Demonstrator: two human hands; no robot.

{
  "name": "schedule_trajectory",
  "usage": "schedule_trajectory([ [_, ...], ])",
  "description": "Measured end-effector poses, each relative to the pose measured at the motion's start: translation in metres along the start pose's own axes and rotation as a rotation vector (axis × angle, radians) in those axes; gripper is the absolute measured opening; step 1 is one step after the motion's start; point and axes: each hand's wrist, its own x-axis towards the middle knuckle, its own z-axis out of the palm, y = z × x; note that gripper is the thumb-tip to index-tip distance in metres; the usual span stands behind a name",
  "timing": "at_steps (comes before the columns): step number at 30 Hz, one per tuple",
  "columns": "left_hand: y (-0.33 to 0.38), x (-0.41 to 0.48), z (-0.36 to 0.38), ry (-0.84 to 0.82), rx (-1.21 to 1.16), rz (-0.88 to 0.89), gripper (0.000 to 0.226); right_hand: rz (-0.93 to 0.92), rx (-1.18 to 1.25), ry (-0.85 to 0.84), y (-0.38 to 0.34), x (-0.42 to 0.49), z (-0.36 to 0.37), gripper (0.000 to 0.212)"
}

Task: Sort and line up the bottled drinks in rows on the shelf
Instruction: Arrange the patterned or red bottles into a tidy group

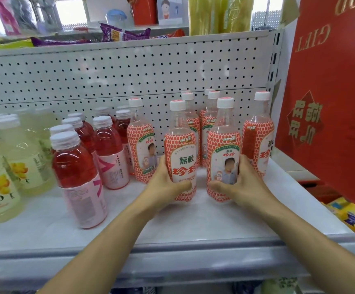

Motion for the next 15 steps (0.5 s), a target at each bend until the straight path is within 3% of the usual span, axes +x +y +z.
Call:
schedule_trajectory([
  [3,0.0,-0.002,-0.006,-0.011,-0.011,-0.013,0.07,0.026,0.034,-0.019,0.0,0.004,0.0,0.07],
  [10,-0.001,0.001,-0.014,-0.173,-0.03,0.047,0.096,0.02,0.078,-0.022,0.005,0.008,0.002,0.071],
  [15,-0.009,0.009,-0.025,-0.26,0.017,0.042,0.081,0.024,0.098,-0.038,0.01,0.01,0.001,0.07],
])
